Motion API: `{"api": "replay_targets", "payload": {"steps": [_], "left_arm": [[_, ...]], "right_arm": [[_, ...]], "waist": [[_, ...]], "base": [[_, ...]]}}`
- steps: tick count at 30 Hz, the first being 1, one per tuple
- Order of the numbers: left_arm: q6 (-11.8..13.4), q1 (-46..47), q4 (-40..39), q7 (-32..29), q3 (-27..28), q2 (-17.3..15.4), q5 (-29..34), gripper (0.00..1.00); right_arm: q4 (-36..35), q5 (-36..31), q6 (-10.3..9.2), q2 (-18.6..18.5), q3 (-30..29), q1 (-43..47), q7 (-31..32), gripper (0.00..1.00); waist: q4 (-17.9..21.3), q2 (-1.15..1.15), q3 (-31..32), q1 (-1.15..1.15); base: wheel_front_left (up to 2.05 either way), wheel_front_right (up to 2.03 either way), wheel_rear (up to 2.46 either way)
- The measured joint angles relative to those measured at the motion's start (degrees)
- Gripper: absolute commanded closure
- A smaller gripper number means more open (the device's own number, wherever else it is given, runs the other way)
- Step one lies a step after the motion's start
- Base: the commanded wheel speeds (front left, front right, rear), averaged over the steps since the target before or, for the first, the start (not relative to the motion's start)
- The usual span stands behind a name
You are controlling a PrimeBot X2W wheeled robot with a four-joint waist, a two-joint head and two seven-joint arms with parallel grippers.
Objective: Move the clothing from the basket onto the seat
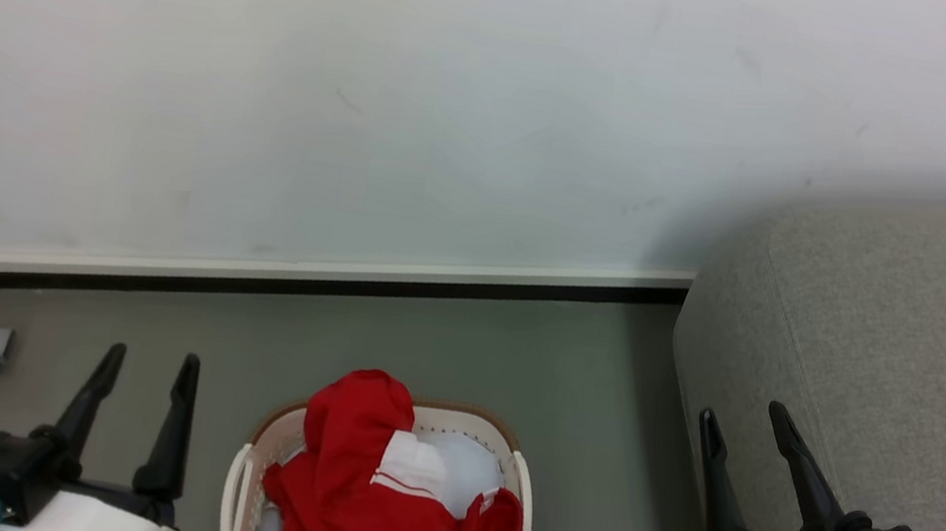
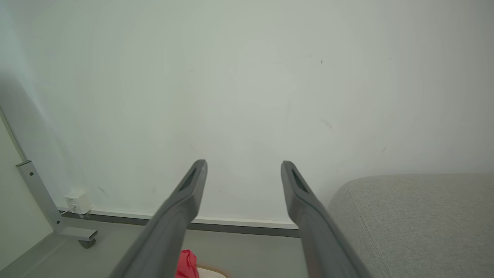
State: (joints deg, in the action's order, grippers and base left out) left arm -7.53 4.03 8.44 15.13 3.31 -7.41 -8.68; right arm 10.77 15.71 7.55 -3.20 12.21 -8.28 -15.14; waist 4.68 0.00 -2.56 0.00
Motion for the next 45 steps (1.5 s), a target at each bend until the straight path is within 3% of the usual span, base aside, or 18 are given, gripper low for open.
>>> {"api": "replay_targets", "payload": {"steps": [11,20,31,45], "left_arm": [[0.0,3.8,-0.1,0.0,0.7,-1.5,-3.5,0.00],[0.0,8.5,2.3,0.0,-1.2,-4.8,-8.1,0.00],[0.0,16.9,9.9,0.0,-11.0,-13.6,-12.1,0.00],[0.0,28.0,24.5,0.0,-26.1,-21.4,-21.1,0.00]], "right_arm": [[-2.6,-1.0,0.00,0.2,0.2,-3.5,0.0,0.00],[-5.7,0.5,0.00,0.3,-0.5,-7.4,0.0,0.00],[-9.2,1.6,0.00,0.3,-2.2,-11.7,0.0,0.00],[-16.8,3.9,0.00,0.3,-3.4,-14.6,0.0,0.00]], "waist": [[2.0,0.00,-6.7,0.00],[3.8,0.00,-14.6,0.01],[5.5,0.00,-25.7,0.01],[10.7,0.00,-35.7,0.01]], "base": [[0.00,0.00,0.00],[0.00,0.00,0.00],[0.00,0.00,0.00],[0.00,0.00,0.00]]}}
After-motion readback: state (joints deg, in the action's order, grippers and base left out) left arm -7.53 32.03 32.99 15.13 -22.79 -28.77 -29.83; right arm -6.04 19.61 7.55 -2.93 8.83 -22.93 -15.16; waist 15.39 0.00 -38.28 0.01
